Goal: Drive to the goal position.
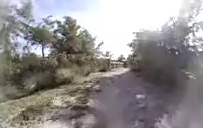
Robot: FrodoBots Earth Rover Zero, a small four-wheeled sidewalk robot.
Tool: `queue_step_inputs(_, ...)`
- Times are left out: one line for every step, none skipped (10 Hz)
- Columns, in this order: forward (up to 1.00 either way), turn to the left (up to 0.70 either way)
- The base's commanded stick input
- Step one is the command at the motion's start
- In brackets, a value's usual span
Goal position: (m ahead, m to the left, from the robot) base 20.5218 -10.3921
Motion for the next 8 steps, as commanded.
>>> queue_step_inputs(0.85,-0.27)
queue_step_inputs(0.85,0.0)
queue_step_inputs(0.85,0.0)
queue_step_inputs(0.85,0.0)
queue_step_inputs(0.85,0.0)
queue_step_inputs(0.85,0.0)
queue_step_inputs(0.85,0.0)
queue_step_inputs(0.85,0.0)
